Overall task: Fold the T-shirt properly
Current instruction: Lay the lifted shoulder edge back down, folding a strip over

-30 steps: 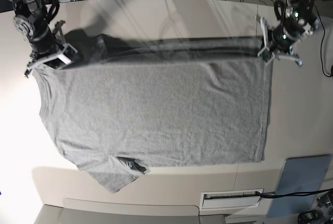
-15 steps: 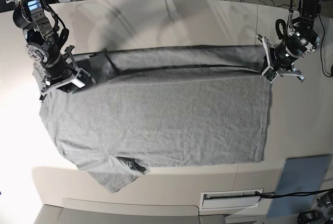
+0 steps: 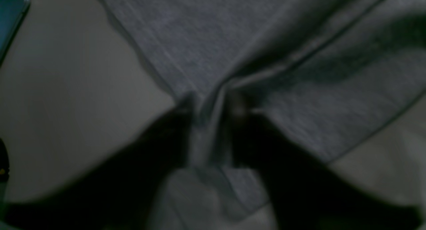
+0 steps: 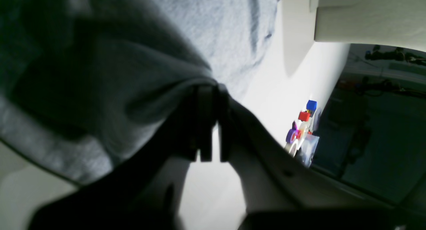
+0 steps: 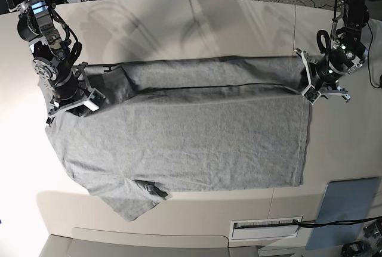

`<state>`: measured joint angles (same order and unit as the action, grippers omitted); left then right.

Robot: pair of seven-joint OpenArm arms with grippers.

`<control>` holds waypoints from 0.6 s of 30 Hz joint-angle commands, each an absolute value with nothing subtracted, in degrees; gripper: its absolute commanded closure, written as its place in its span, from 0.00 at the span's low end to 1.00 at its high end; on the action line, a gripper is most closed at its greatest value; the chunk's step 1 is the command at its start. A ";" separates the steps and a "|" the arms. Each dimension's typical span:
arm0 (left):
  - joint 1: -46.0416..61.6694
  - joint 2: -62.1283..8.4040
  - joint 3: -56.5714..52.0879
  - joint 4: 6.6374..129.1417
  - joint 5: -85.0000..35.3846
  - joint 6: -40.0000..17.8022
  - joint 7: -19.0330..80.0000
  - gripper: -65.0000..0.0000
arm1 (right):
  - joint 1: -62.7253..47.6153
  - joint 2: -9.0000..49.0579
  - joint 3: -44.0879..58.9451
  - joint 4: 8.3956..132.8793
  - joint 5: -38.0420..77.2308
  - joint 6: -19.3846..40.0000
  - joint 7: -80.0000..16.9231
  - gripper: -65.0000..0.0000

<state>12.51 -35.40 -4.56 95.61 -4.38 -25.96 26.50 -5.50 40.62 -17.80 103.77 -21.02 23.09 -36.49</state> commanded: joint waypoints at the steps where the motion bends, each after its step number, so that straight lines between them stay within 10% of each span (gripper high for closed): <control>1: 11.86 -36.36 -5.02 96.38 -4.78 -25.39 25.67 0.48 | -4.60 41.58 -17.15 104.47 -21.47 22.02 -36.56 0.79; 4: 11.86 -36.34 -5.02 96.38 -4.78 -24.27 25.85 0.43 | -4.60 41.58 -17.15 104.47 -21.45 19.86 -37.67 0.61; 9: 11.94 -36.34 -5.02 96.38 -11.97 -23.75 30.37 0.50 | -4.62 41.60 -17.15 104.60 -14.50 10.04 -45.08 0.63; 14: 13.50 -34.44 -5.02 96.38 -21.89 -21.45 32.56 1.00 | -6.35 41.25 -17.06 104.55 -6.83 4.34 -47.24 0.99; 18: 14.68 -30.70 -5.04 96.29 -21.89 -13.80 30.81 1.00 | -8.99 39.16 -13.50 104.22 -7.03 1.39 -45.67 1.00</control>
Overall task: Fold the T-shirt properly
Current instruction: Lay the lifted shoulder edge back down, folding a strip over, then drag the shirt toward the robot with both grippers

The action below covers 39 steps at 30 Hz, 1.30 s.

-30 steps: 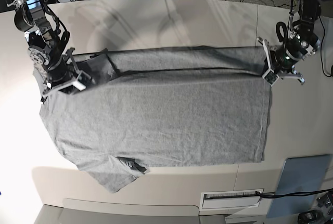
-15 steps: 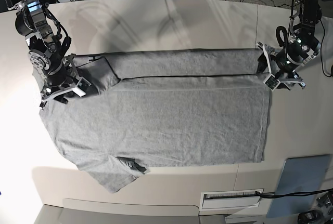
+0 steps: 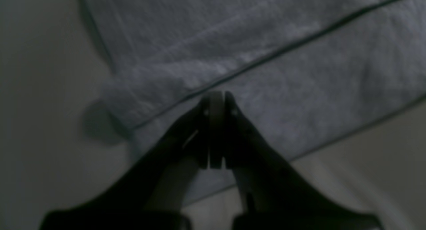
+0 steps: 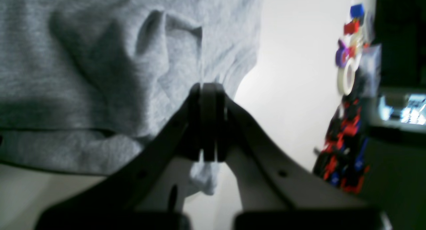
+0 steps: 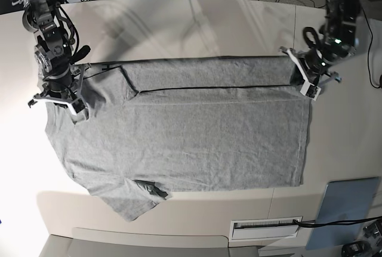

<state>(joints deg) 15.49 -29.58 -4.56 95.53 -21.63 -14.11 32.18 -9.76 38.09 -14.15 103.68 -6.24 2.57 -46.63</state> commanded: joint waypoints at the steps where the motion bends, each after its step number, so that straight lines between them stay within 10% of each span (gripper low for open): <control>1: 14.59 -29.95 -5.06 96.09 -21.89 -12.32 30.55 1.00 | -9.45 38.22 -12.19 103.79 -6.15 1.45 -45.23 1.00; 16: 17.21 -25.91 -5.13 85.12 -23.22 -15.14 30.26 1.00 | -13.23 32.88 -5.89 90.61 4.38 10.63 -42.26 1.00; 39: 41.39 -25.87 -8.64 95.59 -22.92 -20.88 35.97 1.00 | -42.00 36.38 -5.87 107.11 -9.69 0.89 -41.58 1.00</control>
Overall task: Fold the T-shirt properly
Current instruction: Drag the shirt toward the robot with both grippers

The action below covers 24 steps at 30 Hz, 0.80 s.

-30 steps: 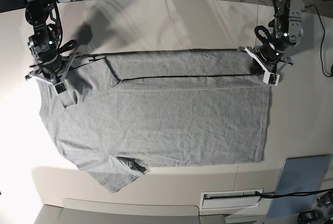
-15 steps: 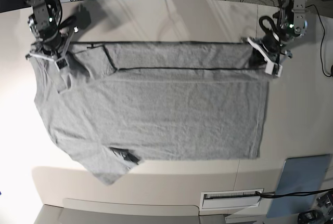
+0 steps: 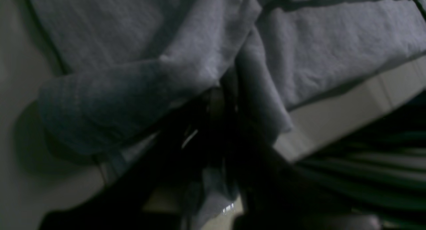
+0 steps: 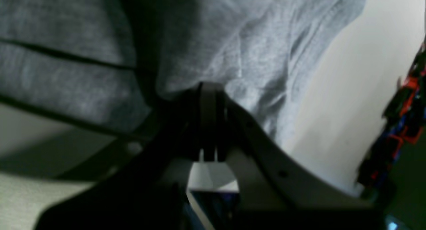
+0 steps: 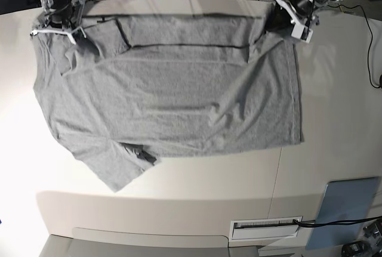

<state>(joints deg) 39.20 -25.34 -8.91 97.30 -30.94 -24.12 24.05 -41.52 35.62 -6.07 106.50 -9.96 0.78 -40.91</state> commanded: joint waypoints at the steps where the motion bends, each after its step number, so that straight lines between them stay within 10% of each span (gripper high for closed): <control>1: 41.78 -25.87 -9.85 96.25 -22.87 -20.93 35.97 1.00 | -42.63 36.36 -5.87 107.48 -10.61 0.45 -41.52 1.00; 21: 38.26 -25.87 -21.52 113.36 -22.79 -27.29 31.03 1.00 | -42.63 36.77 2.68 114.89 -14.13 -3.25 -37.21 1.00; 24: 33.47 -25.85 -21.52 114.06 -22.79 -25.96 31.29 0.62 | -41.17 38.15 4.93 116.97 -14.20 -3.22 -37.17 1.00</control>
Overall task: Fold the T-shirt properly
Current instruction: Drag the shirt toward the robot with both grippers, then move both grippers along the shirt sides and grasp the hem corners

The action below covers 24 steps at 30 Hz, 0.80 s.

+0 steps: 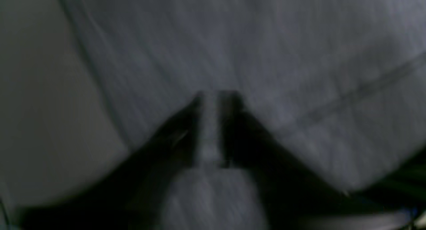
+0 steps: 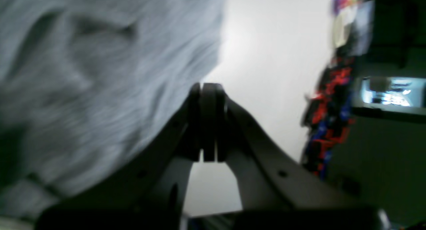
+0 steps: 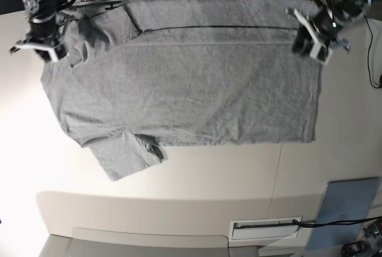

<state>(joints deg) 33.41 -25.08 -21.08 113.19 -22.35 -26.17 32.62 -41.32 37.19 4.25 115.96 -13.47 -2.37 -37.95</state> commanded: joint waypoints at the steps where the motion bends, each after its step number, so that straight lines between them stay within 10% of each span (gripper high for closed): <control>1: 31.57 -25.87 -21.52 113.67 -22.81 -23.99 31.92 0.51 | -40.32 38.48 5.37 117.12 -14.17 -3.20 -37.08 0.97; 7: 17.54 -25.82 -21.50 103.90 -25.19 -19.16 32.58 0.42 | -32.95 38.52 5.30 117.12 -6.59 -0.56 -36.99 0.60; 24: -24.67 -25.87 -10.24 51.37 -17.69 -13.63 32.58 0.42 | -23.99 34.76 5.30 117.10 2.59 -0.27 -39.86 0.59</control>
<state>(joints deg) -23.27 -24.82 -10.09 50.30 -17.41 -13.45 33.43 -24.36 33.80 4.75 116.25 3.16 0.47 -41.17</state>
